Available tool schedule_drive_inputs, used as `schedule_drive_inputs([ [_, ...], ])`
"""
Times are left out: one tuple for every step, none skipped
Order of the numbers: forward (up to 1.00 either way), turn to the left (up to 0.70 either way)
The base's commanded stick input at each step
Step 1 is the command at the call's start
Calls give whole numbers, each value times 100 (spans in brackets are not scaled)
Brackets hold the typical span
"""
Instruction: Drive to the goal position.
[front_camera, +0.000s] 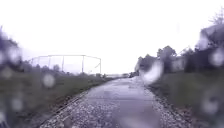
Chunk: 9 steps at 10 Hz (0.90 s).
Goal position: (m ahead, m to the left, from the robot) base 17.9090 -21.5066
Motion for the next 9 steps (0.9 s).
schedule_drive_inputs([
  [70,0],
  [70,0],
  [69,0],
  [68,0],
  [69,0],
  [69,0],
  [69,0],
  [69,0],
  [69,0],
])
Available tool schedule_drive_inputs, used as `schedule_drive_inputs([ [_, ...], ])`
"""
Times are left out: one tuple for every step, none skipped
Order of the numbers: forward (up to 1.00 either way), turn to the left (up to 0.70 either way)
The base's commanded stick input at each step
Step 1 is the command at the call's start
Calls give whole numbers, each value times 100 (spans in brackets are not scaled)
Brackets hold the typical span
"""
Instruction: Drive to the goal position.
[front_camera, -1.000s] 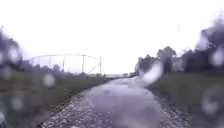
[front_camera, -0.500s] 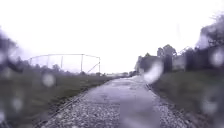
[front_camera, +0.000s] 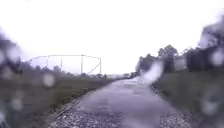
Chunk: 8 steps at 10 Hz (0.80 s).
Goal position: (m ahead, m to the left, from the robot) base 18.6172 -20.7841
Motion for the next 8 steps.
schedule_drive_inputs([
  [69,0],
  [69,-7],
  [69,-7],
  [69,-2],
  [68,0],
  [69,0],
  [68,0],
  [68,0],
])
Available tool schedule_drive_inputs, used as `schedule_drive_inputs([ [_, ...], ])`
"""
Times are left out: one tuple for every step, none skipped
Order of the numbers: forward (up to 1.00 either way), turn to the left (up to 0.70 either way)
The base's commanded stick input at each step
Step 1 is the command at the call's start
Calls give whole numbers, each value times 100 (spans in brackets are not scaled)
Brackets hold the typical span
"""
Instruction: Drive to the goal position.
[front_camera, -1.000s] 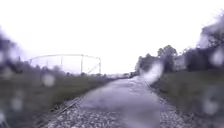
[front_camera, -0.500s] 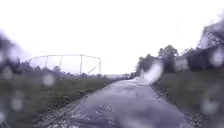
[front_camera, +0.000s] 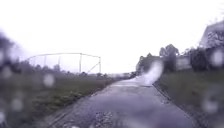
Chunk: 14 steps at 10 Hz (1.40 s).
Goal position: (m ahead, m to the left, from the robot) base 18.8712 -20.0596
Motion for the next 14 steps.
schedule_drive_inputs([
  [69,0],
  [68,0],
  [68,0],
  [69,0],
  [70,0],
  [69,-2],
  [69,-5],
  [70,-2],
  [70,0],
  [70,-3],
  [69,-11],
  [68,-14],
  [69,-14],
  [69,-14],
])
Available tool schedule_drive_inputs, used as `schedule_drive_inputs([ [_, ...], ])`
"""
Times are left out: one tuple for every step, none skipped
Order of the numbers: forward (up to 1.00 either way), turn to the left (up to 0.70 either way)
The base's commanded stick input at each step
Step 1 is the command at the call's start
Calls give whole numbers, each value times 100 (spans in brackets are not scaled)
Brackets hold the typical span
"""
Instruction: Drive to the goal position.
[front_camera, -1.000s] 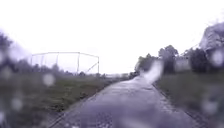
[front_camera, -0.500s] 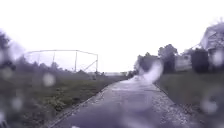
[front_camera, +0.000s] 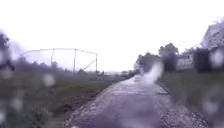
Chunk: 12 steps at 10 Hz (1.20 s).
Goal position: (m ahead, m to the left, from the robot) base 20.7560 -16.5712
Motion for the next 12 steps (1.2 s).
schedule_drive_inputs([
  [69,-14],
  [68,-14],
  [69,-14],
  [69,-13],
  [68,-9],
  [69,0],
  [68,0],
  [69,0],
  [70,0],
  [70,0],
  [70,0],
  [70,0],
])
